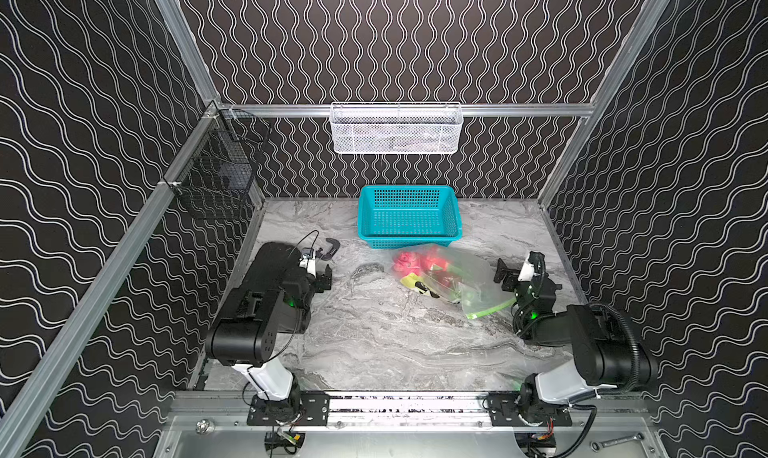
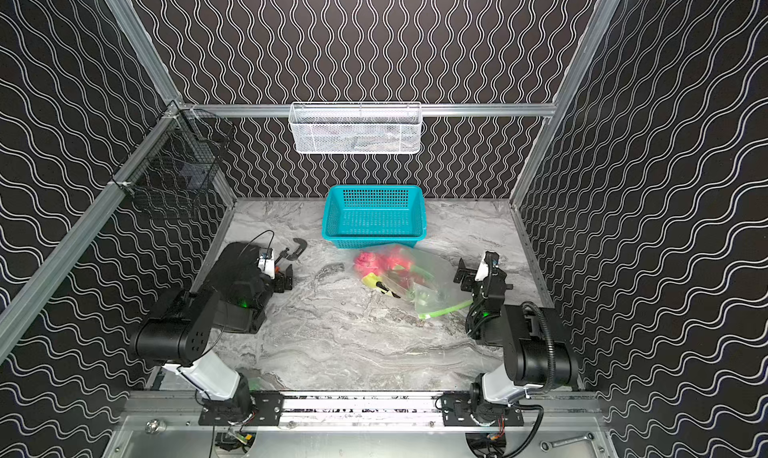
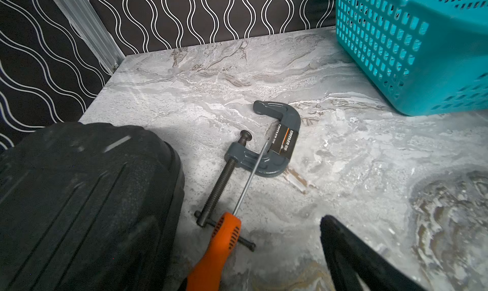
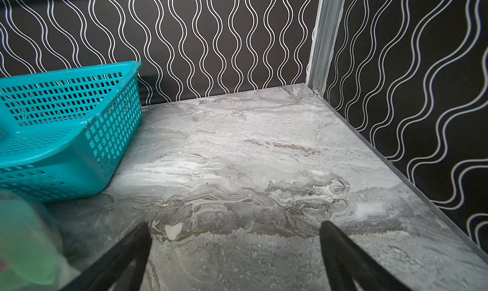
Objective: Open the zip-top bag and take out the dragon fruit
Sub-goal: Pick up the zipper food storage bag at the center of the board.
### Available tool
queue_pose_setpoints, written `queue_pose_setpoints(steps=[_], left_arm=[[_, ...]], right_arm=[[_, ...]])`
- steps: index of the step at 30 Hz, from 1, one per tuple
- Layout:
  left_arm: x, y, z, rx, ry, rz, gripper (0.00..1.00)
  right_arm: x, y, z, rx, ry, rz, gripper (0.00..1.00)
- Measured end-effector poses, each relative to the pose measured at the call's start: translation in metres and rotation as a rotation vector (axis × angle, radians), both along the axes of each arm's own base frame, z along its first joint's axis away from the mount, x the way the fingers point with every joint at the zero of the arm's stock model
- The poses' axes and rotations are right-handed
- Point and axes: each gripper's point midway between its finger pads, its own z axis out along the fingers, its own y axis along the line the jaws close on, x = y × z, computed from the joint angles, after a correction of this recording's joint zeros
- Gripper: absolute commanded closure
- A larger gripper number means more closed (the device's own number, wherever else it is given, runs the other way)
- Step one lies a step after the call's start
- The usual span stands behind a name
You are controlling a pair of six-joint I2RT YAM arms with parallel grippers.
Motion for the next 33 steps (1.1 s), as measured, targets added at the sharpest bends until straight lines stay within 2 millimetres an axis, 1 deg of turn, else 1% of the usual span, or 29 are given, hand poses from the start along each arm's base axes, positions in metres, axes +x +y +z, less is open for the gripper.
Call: queue_pose_setpoints(steps=[33], left_arm=[[0.0,0.0,0.0,0.0,0.0,0.0,0.01]], right_arm=[[-0.0005,0.0003,-0.0025,0.02,0.005,0.018,0.0]])
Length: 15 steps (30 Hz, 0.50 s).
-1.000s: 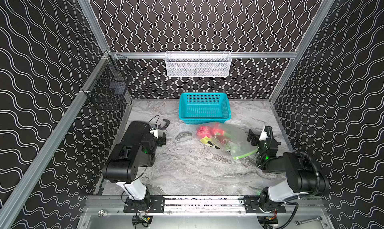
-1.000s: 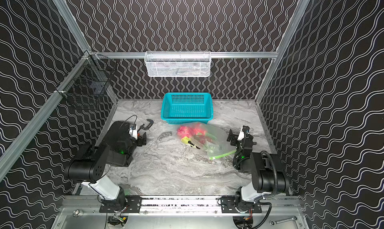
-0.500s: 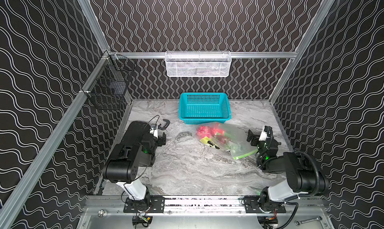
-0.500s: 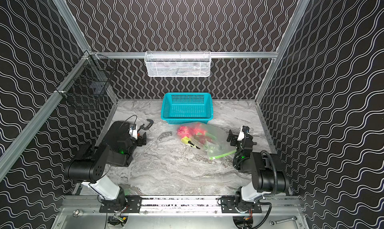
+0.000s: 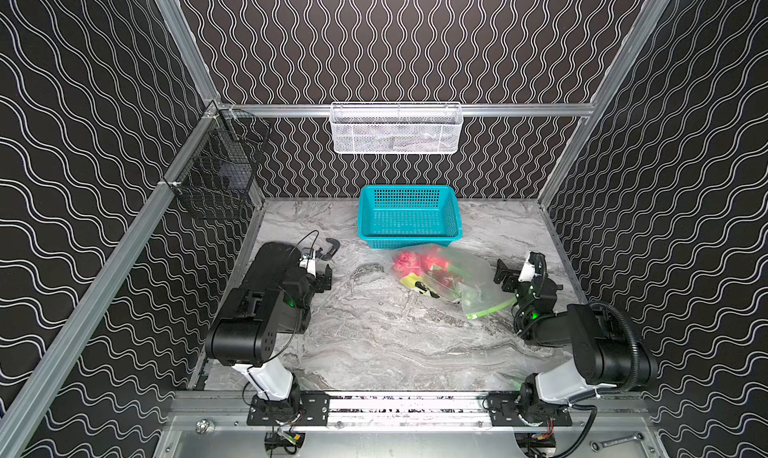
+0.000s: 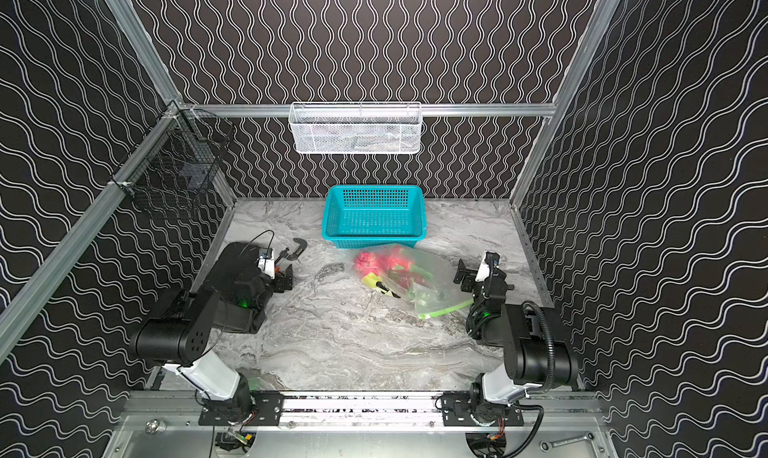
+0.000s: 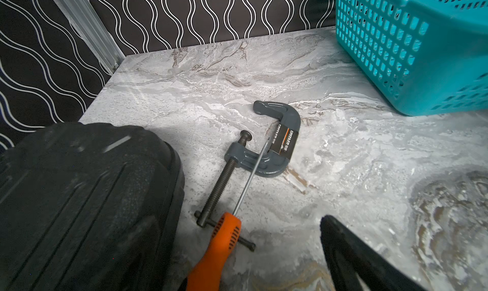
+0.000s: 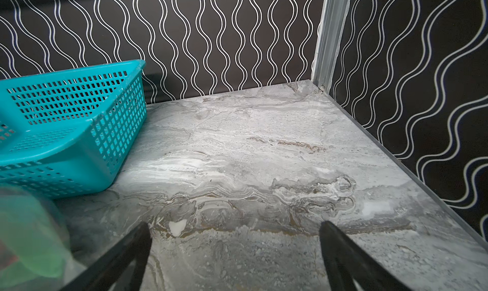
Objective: Open the zip-top bag and take out the dragon fruit
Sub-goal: Pick up the zipper food storage bag at the center of the board.
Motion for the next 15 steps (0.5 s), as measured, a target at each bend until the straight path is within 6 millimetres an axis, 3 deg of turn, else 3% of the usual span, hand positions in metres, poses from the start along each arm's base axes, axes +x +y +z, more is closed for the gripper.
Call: queue_pose_setpoints(steps=[4,8,12,15], left_arm=[[0.002,0.0,0.009,0.001,0.002,0.001,0.01],[0.019,0.006,0.052,0.004,-0.037,0.046,0.01],[0.033,0.014,0.084,-0.012,0.032,0.149,0.02],[0.03,0.005,0.099,-0.028,0.104,0.179,0.01]], right_arm=[[-0.001,-0.001,0.001,0.004,-0.002,0.005,0.0],[-0.003,-0.005,0.015,0.011,-0.032,-0.007,0.0],[-0.006,-0.015,0.055,0.044,-0.094,-0.073,0.0],[0.004,-0.034,0.09,0.151,-0.08,-0.191,0.0]])
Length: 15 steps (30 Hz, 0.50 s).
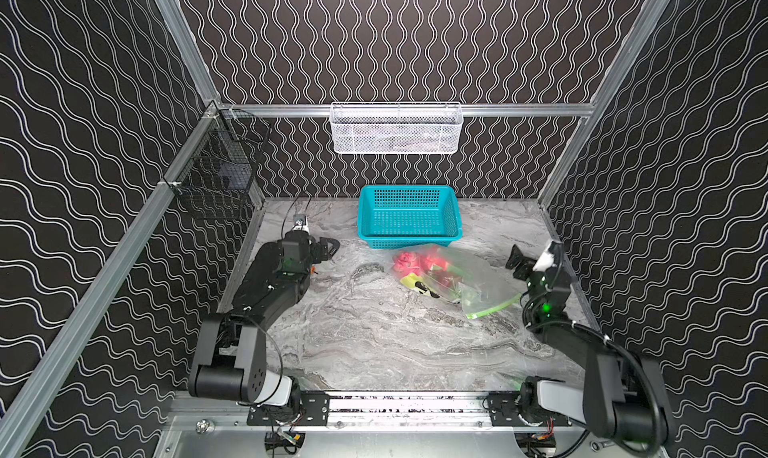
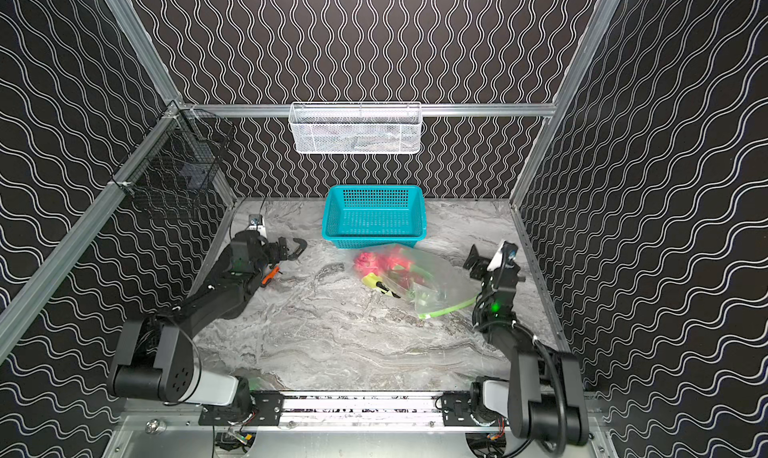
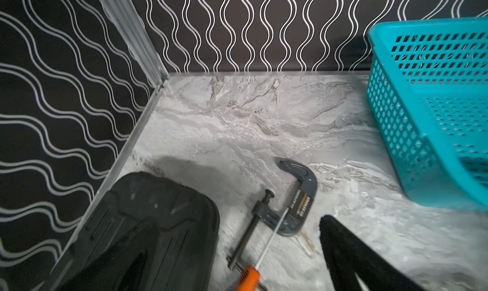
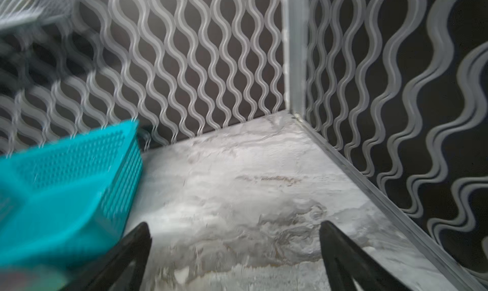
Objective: Open the zip-top bag and take out the dragon fruit
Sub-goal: Pick up the zipper food storage bag at the center of the board.
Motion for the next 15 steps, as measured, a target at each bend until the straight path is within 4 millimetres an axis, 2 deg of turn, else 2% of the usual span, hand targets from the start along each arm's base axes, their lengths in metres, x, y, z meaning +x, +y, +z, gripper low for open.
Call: queue_pose_setpoints(steps=[3,5,7,11,15], left_arm=[[-0.006,-0.02,0.013,-0.035,0.067,-0.016,0.02],[-0.011,-0.037,0.025,-0.067,0.095,-0.045,0.03],[-0.015,-0.058,0.037,-0.091,0.116,-0.094,0.05],[-0.03,-0.12,0.073,-0.121,0.138,-0.267,0.07],[-0.061,-0.185,0.1,-0.116,0.139,-0.489,0.12]], right_arm=[[0.015,-0.008,0.034,0.101,0.051,-0.032,0.0],[0.018,-0.003,0.04,0.168,0.111,-0.012,0.0],[0.014,0.008,0.037,0.24,0.187,0.024,0.0],[-0.011,0.032,0.038,0.395,0.293,0.091,0.0],[-0.051,0.063,0.025,0.579,0.419,0.165,0.0]])
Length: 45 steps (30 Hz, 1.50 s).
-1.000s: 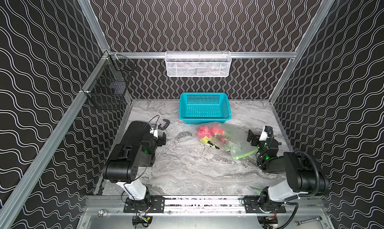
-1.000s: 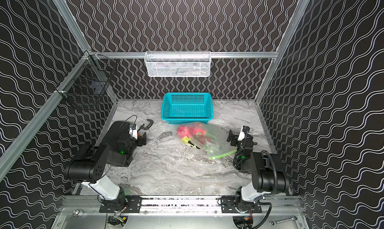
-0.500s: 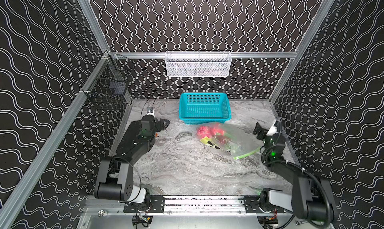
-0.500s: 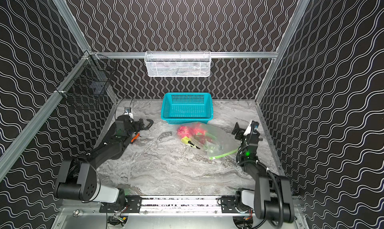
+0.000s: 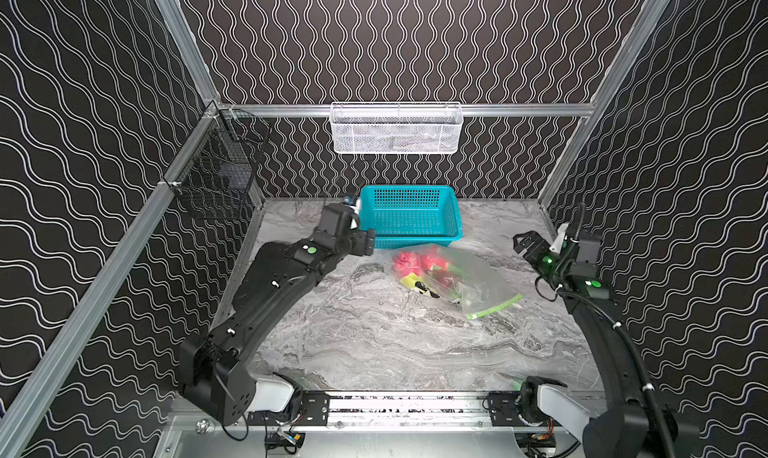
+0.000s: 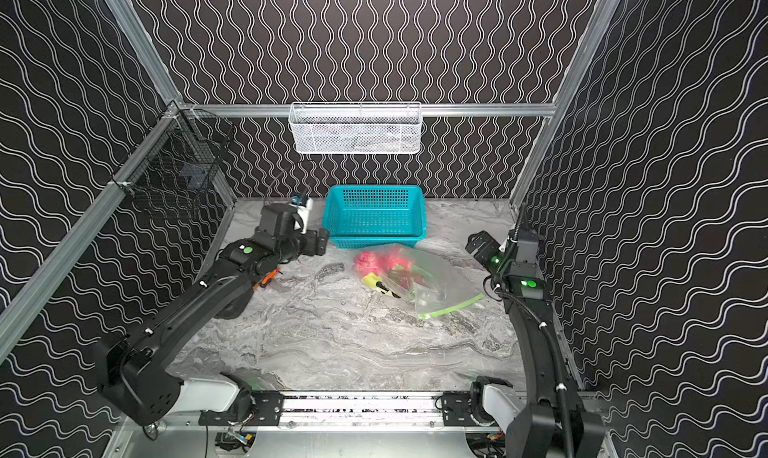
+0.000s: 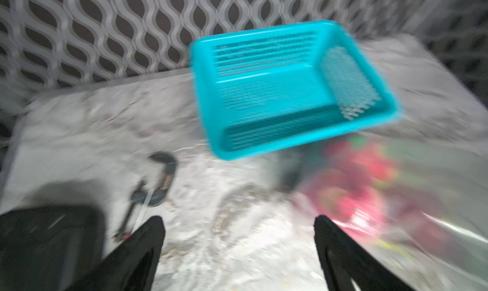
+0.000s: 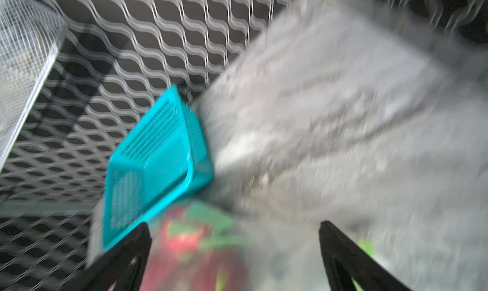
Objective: Open the zip-top bag and take out the dragon fruit
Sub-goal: Pick up the zipper food storage bag at the center of the board.
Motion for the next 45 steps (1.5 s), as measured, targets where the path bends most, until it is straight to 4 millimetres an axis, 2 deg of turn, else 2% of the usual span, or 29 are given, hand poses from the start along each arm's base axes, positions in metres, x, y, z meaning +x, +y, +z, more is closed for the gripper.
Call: queue_pose_setpoints(steps=[2,8,11,14,17,19,25,27,31,35,37,40,43,45], left_arm=[[-0.02,-0.016,0.001,0.008,0.002,-0.098,0.12],[-0.072,-0.027,-0.008,-0.038,-0.027,-0.294,0.12],[-0.088,-0.041,-0.009,-0.063,-0.049,-0.399,0.12],[-0.101,-0.055,-0.01,-0.058,-0.06,-0.479,0.12],[-0.108,-0.061,-0.004,-0.052,-0.093,-0.516,0.12],[-0.109,-0.062,-0.002,-0.051,-0.104,-0.52,0.12],[-0.112,-0.065,0.0,-0.028,-0.124,-0.532,0.12],[-0.112,-0.064,0.001,-0.022,-0.133,-0.526,0.13],[-0.112,-0.065,0.004,-0.011,-0.154,-0.534,0.13],[-0.112,-0.07,0.002,-0.015,-0.165,-0.561,0.14],[-0.114,-0.074,0.002,-0.017,-0.177,-0.591,0.15],[-0.121,-0.082,0.002,-0.028,-0.204,-0.662,0.15],[-0.134,-0.091,0.007,-0.032,-0.252,-0.77,0.15],[-0.14,-0.096,0.014,-0.035,-0.285,-0.832,0.15]], right_arm=[[-0.023,0.015,-0.014,0.08,0.07,0.04,0.0],[-0.087,0.05,-0.057,0.265,0.239,0.11,0.01],[-0.109,0.069,-0.087,0.397,0.324,0.137,0.03],[-0.12,0.083,-0.1,0.517,0.352,0.148,0.03],[-0.112,0.088,-0.093,0.589,0.275,0.147,0.04],[-0.105,0.088,-0.092,0.626,0.23,0.14,0.09],[-0.091,0.09,-0.102,0.762,0.199,0.103,0.34],[-0.086,0.09,-0.096,0.779,0.173,0.103,0.4],[-0.079,0.089,-0.08,0.789,0.11,0.11,0.64],[-0.073,0.088,-0.074,0.794,0.099,0.107,0.78],[-0.071,0.087,-0.073,0.795,0.107,0.103,0.81],[-0.066,0.086,-0.061,0.78,0.097,0.111,0.89],[-0.058,0.084,-0.037,0.741,0.068,0.134,1.0],[-0.052,0.085,-0.02,0.712,0.06,0.155,1.0]])
